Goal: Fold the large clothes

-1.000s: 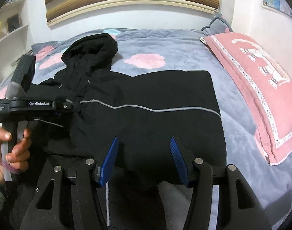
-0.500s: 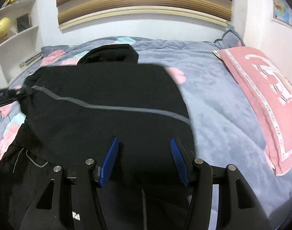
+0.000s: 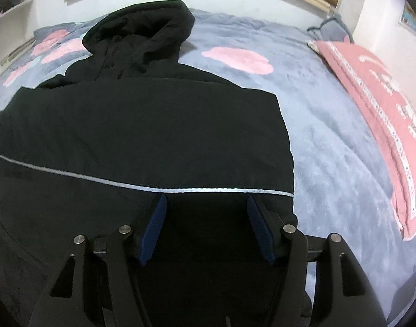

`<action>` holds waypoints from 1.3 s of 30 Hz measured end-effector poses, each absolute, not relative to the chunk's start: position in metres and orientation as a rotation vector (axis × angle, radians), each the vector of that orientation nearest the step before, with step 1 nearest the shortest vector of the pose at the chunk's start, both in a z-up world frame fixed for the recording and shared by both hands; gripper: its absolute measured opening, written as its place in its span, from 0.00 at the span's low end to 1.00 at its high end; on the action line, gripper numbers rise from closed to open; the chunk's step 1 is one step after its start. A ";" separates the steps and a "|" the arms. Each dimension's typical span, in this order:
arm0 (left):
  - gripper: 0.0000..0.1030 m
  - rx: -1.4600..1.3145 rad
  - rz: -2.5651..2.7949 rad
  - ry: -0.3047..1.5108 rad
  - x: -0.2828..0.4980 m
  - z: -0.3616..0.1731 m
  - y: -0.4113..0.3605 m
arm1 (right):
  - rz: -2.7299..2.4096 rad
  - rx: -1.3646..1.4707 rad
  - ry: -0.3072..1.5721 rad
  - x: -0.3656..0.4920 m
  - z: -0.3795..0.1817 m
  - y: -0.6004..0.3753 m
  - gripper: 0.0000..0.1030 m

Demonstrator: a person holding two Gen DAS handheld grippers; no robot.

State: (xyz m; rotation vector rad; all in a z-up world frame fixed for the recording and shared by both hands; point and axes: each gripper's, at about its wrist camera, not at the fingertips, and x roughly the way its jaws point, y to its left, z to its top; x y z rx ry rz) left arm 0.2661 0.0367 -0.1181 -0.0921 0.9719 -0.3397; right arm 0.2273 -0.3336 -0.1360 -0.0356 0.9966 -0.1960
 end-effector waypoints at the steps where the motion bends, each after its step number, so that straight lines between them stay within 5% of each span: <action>1: 0.41 -0.095 -0.338 0.942 0.261 -0.109 0.042 | -0.191 -0.017 1.002 0.227 -0.128 -0.336 0.63; 3: 0.56 -0.113 -0.358 0.872 0.253 -0.083 0.047 | -0.161 0.027 0.970 0.218 -0.111 -0.330 0.63; 5: 0.61 -0.126 -0.396 0.822 0.249 -0.062 0.040 | -0.081 0.092 0.891 0.208 -0.087 -0.323 0.63; 9: 0.61 -0.072 -0.388 0.816 0.260 -0.065 0.008 | -0.021 0.048 0.847 0.205 -0.076 -0.291 0.64; 20: 0.62 0.030 -0.171 0.869 0.275 -0.163 -0.019 | -0.073 -0.015 0.779 0.191 -0.156 -0.284 0.63; 39: 0.63 0.063 -0.168 0.800 0.258 -0.155 -0.019 | -0.061 -0.007 0.747 0.188 -0.162 -0.286 0.70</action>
